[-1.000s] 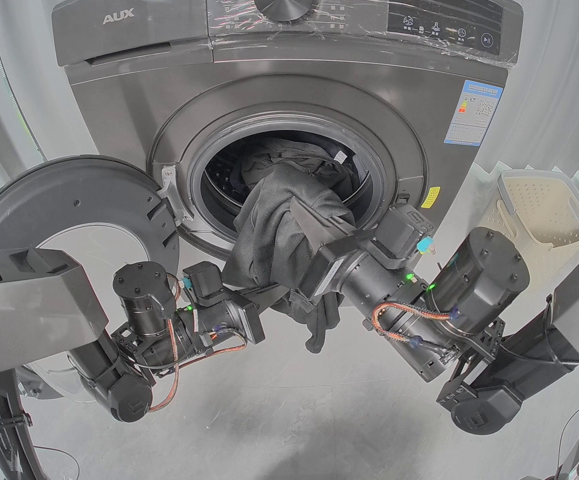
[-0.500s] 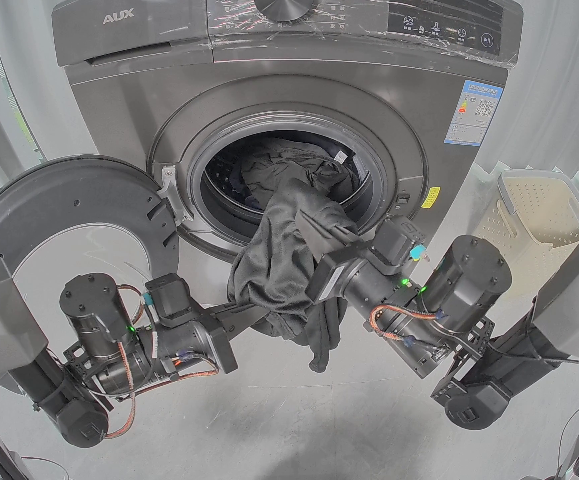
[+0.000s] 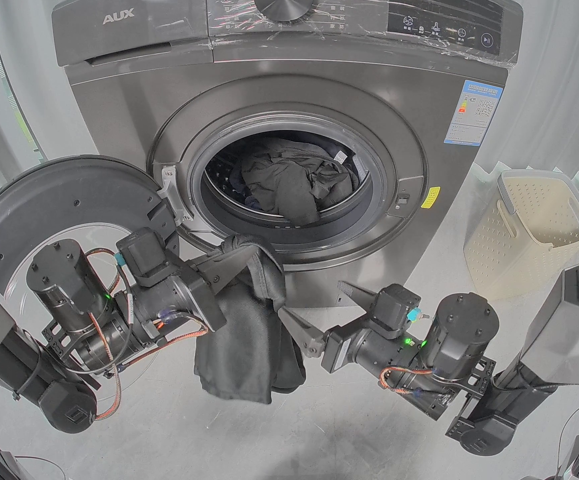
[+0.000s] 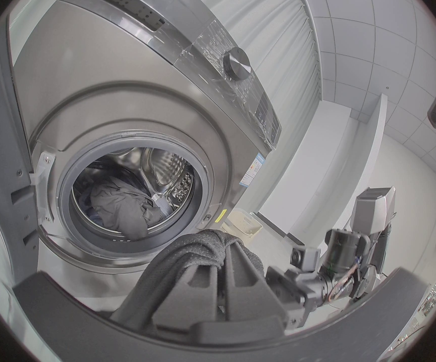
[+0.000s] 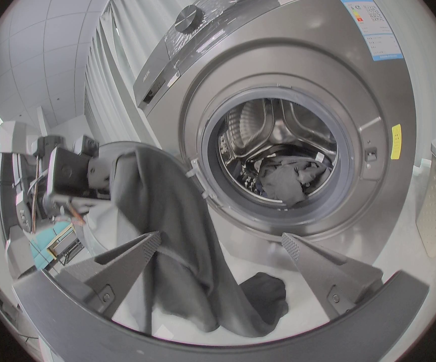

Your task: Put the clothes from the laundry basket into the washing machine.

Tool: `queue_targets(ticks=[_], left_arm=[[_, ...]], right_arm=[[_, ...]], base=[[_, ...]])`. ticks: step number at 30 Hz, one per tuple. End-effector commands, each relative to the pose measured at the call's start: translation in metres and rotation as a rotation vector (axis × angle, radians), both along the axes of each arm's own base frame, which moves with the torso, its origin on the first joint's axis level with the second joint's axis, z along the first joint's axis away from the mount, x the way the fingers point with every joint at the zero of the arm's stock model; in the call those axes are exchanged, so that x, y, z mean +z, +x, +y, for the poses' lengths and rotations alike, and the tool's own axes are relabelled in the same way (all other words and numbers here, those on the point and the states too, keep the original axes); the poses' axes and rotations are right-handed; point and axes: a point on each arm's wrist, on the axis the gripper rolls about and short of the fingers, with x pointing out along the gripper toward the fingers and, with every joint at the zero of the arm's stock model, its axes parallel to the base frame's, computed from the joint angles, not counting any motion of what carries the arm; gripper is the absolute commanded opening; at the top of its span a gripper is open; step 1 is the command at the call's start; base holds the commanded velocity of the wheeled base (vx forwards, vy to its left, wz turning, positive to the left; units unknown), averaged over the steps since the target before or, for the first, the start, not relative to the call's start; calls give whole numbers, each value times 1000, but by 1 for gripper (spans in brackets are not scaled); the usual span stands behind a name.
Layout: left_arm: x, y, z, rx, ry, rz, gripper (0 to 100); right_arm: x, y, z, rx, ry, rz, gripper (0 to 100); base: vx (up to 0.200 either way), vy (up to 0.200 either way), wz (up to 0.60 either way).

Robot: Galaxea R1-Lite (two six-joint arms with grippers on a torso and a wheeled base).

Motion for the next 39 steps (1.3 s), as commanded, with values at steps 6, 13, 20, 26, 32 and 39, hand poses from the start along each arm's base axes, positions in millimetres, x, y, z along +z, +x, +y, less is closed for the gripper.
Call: queue_targets(ticks=[6, 13, 20, 26, 32, 39], left_arm=[[9, 1, 1, 10, -33, -16, 0], [11, 2, 2, 14, -38, -23, 0], [11, 2, 2, 14, -39, -25, 0], [15, 0, 3, 13, -47, -33, 0], [18, 2, 2, 13, -56, -42, 0], [18, 2, 2, 11, -62, -39, 0]], right_arm=[[-18, -8, -10, -1, -70, 62, 100], [-19, -2, -13, -23, -71, 65, 100], [-21, 10, -15, -58, -65, 60, 100], [-20, 28, -18, -99, -44, 43, 100], [-29, 38, -6, -93, -45, 42, 100], [-42, 46, 5, -84, -54, 44, 100]], base=[[0, 0, 0], [0, 0, 0], [0, 0, 0], [0, 0, 0], [0, 0, 0], [0, 0, 0]])
